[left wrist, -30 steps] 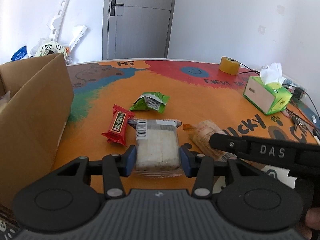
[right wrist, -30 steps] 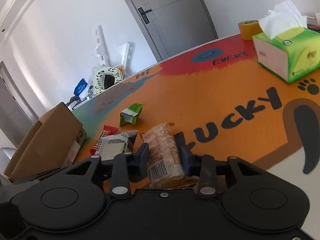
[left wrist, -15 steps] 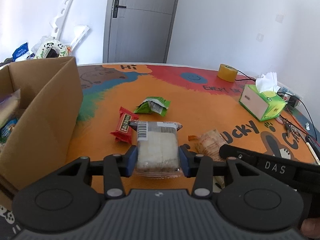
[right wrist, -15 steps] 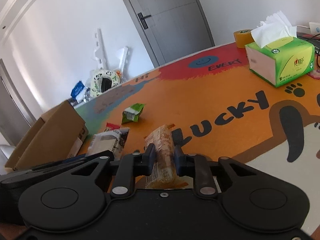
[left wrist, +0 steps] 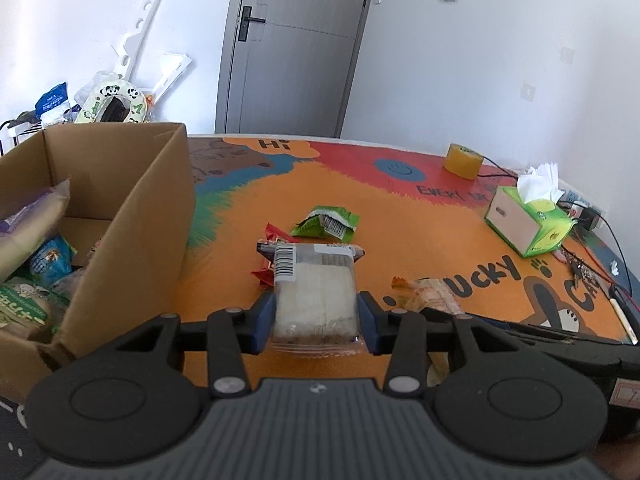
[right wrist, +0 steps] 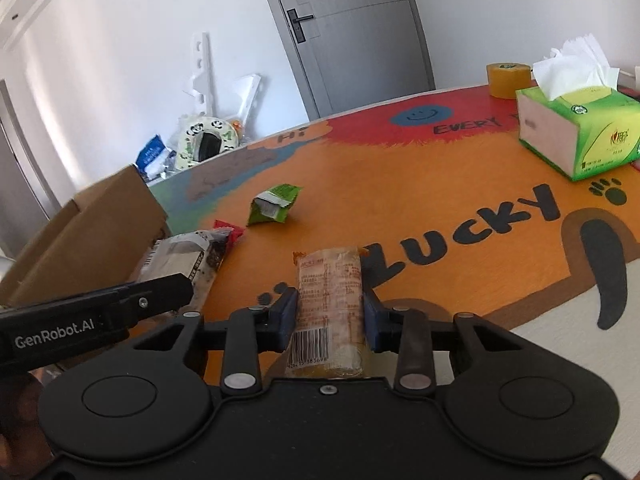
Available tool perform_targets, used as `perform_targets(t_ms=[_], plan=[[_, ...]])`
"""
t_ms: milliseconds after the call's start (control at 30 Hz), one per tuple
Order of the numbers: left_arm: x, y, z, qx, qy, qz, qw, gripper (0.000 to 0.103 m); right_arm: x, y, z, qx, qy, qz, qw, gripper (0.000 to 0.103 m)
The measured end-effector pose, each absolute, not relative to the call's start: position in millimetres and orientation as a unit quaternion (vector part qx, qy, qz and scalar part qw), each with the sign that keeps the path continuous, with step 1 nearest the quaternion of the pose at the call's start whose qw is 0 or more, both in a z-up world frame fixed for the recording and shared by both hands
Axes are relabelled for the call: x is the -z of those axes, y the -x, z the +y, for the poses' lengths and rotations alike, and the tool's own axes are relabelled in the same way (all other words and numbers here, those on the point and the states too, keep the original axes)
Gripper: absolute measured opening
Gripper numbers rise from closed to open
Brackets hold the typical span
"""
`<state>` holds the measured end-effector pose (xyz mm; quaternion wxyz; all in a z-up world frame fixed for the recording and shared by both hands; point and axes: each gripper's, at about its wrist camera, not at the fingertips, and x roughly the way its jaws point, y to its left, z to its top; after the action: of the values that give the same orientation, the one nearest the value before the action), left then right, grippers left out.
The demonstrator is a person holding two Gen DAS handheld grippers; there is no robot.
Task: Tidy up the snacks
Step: 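Grasp white bread packet with left gripper while right grasps tan bread packet, then carry white packet in left gripper while right carries tan packet to box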
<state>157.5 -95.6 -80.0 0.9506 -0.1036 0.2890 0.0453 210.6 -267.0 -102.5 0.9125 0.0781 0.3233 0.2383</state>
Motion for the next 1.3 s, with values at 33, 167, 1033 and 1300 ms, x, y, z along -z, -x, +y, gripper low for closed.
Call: perform_targets(t_ms=[33,167,1033,1300], plan=[[78,-156,-95,-0.045,0.105,0.286,0.951,0.043,100,-208,-267,-0.237,-0.077,0.318,0.915,0.035],[69,-151,-92,-0.045,0.107,0.273,0.955,0.044,87,-202,-269,-0.238,-0.089,0.303,0.919,0.035],[-1,-98,-26,-0.086,0.126,0.172,0.973,0.044,16,-181,-219,-0.302,-0.13,0.219,0.919,0.035],[-1,-90,15,-0.12,0.14,0.167,0.969,0.044,13,-181,-185,-0.325,-0.121,0.223,0.911,0.035]])
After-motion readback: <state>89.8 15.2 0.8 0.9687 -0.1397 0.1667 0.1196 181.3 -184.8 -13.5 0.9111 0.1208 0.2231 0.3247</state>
